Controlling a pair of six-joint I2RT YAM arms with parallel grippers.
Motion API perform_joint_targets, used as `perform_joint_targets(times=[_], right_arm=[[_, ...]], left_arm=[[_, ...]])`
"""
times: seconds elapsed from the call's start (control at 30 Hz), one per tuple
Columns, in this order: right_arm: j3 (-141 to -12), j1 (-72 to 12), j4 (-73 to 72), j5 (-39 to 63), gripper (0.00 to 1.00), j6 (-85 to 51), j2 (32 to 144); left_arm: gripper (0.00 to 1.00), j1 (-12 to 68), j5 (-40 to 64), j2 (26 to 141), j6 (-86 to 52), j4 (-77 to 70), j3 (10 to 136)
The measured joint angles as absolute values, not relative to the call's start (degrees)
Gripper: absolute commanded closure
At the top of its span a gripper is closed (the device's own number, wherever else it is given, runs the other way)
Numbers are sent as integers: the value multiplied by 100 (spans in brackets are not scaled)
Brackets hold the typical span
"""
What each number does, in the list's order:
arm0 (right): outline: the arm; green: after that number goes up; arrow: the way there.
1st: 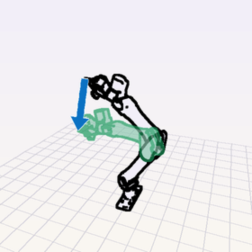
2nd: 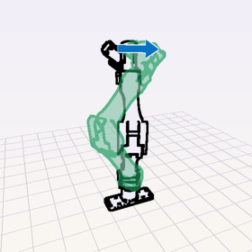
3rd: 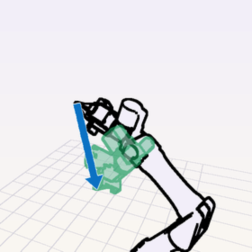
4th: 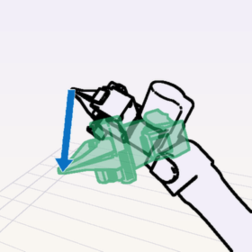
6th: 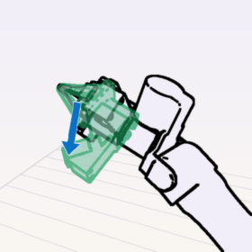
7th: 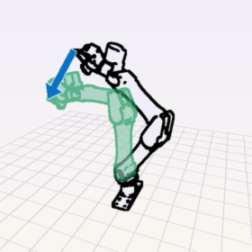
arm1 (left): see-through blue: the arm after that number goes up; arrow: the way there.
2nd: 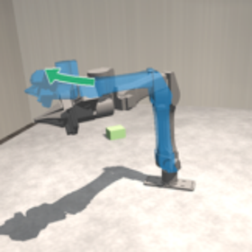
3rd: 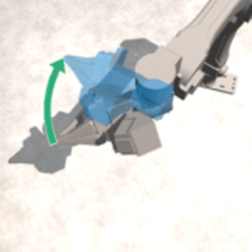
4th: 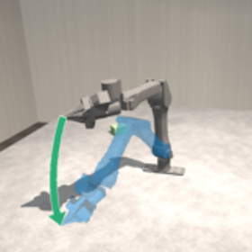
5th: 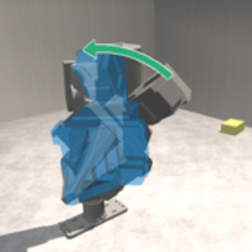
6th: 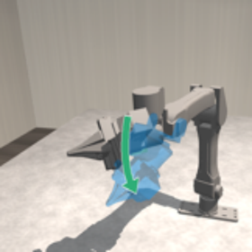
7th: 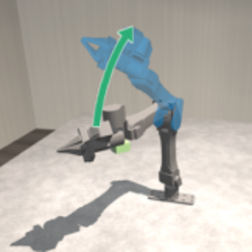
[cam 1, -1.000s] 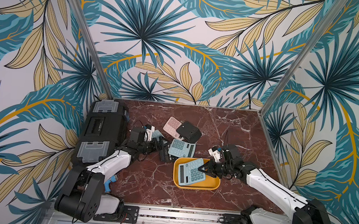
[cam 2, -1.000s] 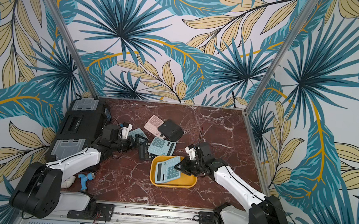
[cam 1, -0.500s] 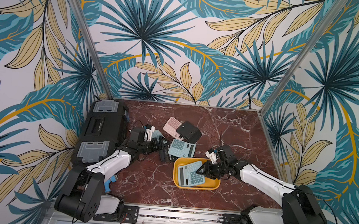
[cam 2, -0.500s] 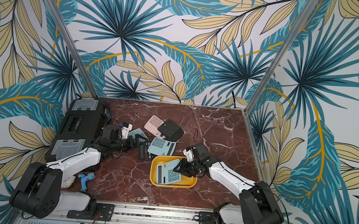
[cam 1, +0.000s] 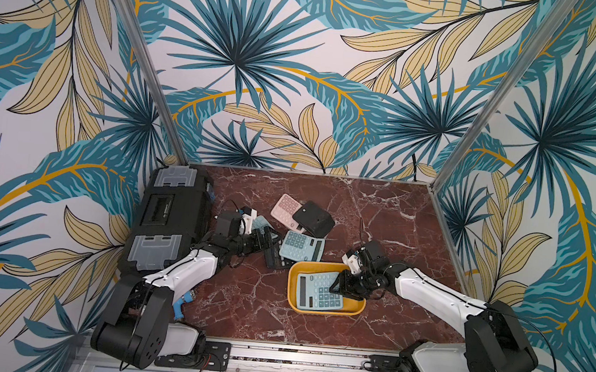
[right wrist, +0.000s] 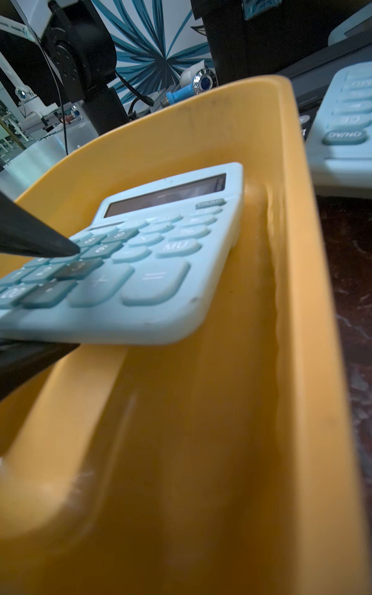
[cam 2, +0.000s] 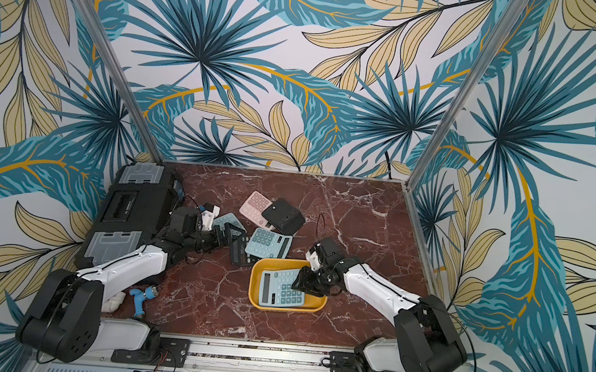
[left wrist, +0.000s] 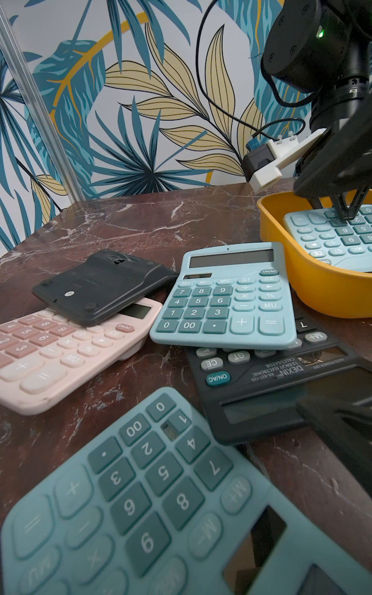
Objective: Put the calculator in the storage box
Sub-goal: Place the calculator in the storage box.
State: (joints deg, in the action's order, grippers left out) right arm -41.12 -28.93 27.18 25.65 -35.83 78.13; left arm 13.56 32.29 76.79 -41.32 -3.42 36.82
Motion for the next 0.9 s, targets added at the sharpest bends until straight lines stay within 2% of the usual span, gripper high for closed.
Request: perform_joint_targets(times=[0.47, 0.9], right_arm=[[-4416, -3232, 2926, 2134, 54, -3463, 8379], [-4705, -3247, 3249, 1651, 47, -3358, 8357]], left_arm=[[0, 1356, 3229, 7677, -4132, -349, 3682], [0, 1356, 3229, 7679, -4132, -357, 3682]])
